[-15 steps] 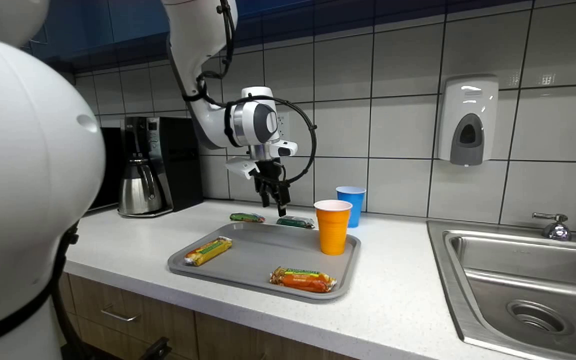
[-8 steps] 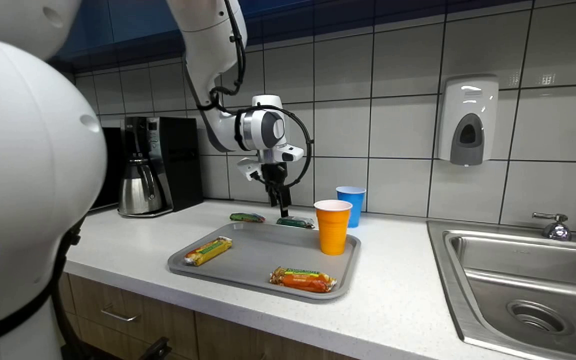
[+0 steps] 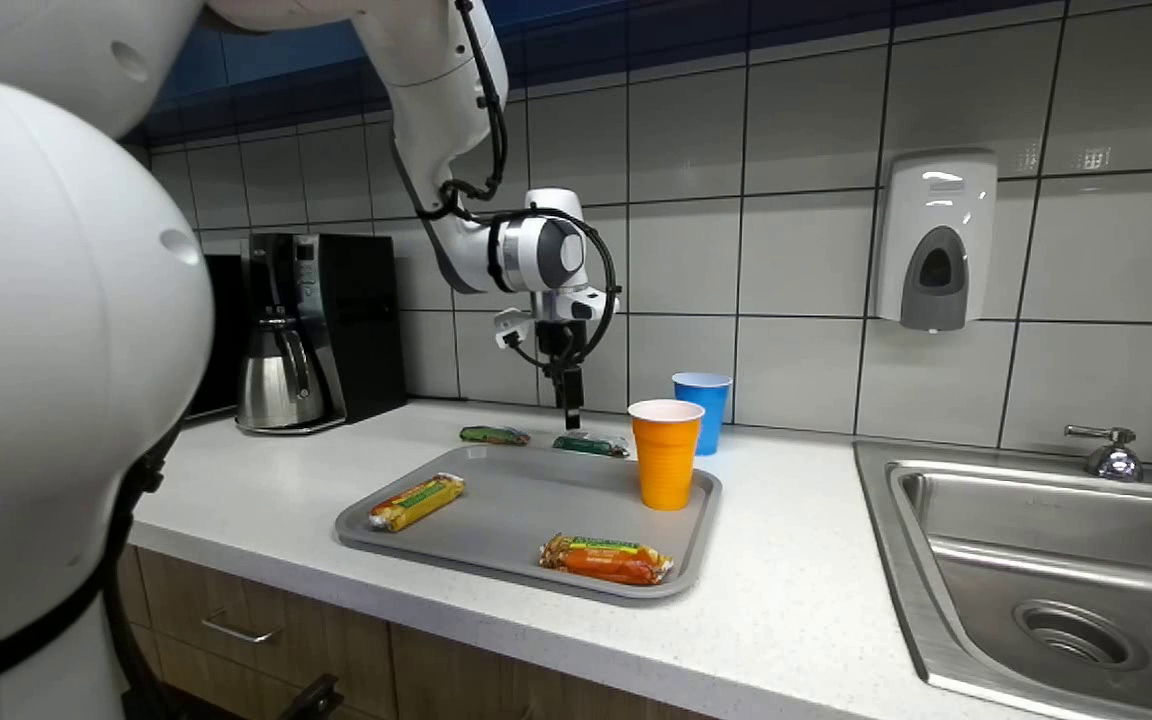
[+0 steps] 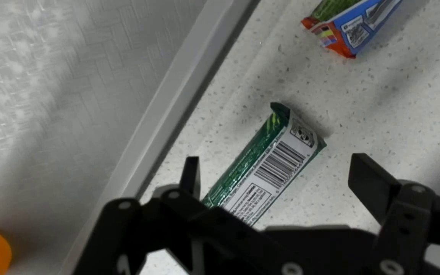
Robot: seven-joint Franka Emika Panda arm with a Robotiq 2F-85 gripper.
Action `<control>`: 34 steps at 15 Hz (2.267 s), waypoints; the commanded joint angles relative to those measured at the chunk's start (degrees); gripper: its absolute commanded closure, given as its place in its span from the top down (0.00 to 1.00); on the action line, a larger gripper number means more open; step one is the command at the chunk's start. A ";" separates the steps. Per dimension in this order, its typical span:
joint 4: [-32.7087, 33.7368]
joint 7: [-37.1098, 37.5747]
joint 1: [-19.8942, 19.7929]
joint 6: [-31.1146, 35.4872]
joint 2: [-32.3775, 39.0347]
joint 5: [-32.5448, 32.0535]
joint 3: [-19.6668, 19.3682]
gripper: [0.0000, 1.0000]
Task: Pick up the candy bars on the table and place them on the tray
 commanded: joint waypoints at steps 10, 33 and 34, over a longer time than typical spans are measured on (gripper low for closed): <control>8.11 13.82 -0.99 -3.11 6.40 1.67 -1.78 1.00; 10.82 19.21 -1.06 -2.08 9.56 1.64 -1.44 0.42; 10.80 19.15 -1.08 -2.08 9.46 1.63 -1.44 0.33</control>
